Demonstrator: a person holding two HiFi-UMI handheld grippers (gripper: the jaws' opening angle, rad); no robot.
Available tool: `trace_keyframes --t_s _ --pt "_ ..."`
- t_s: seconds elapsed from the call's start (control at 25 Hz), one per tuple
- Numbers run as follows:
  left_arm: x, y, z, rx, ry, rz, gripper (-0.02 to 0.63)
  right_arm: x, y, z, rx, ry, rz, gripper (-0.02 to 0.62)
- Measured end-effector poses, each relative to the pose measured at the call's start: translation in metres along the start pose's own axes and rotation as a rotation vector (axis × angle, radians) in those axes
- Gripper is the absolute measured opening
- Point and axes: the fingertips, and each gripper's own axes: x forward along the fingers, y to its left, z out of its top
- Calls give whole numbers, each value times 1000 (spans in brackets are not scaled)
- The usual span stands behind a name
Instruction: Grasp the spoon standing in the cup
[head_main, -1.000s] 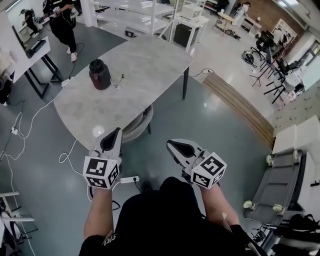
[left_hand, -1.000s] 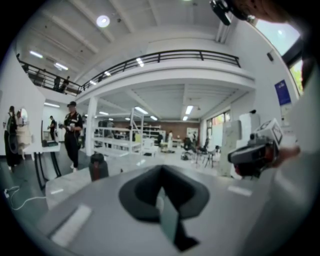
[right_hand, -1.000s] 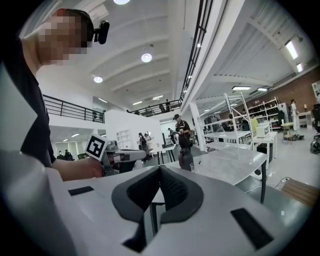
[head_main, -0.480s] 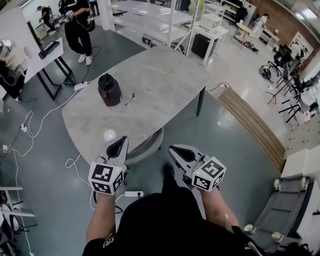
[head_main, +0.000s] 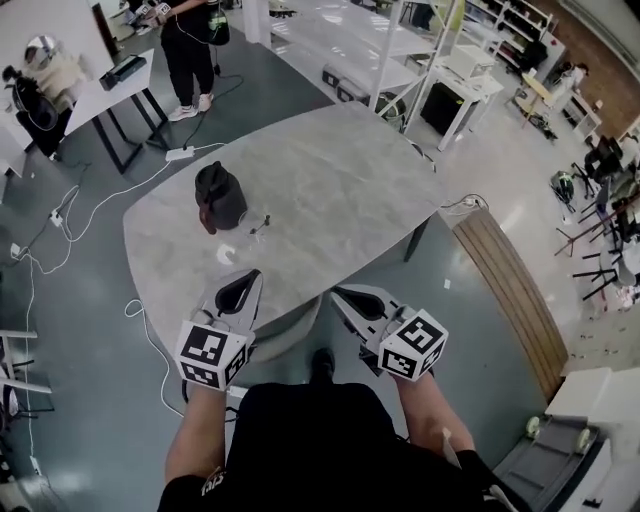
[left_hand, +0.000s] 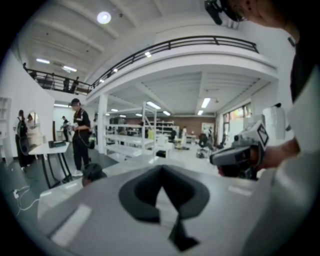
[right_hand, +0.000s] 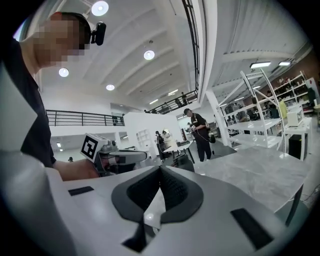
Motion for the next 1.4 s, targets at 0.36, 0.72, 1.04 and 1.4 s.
trace_keyframes --t_s 0.36,0.72,1.04,1.4 --pt "17 47 -13 -53 14 21 8 56 -19 -11 48 74 33 -6" --pt "27 84 -34 -114 27 4 8 110 -5 -16 59 138 80 -6" --pt "68 91 -57 -158 80 46 8 117 -43 -37 108 212 142 -6" --pt "127 107 -89 -193 190 101 8 131 -96 -50 151 276 196 -6"
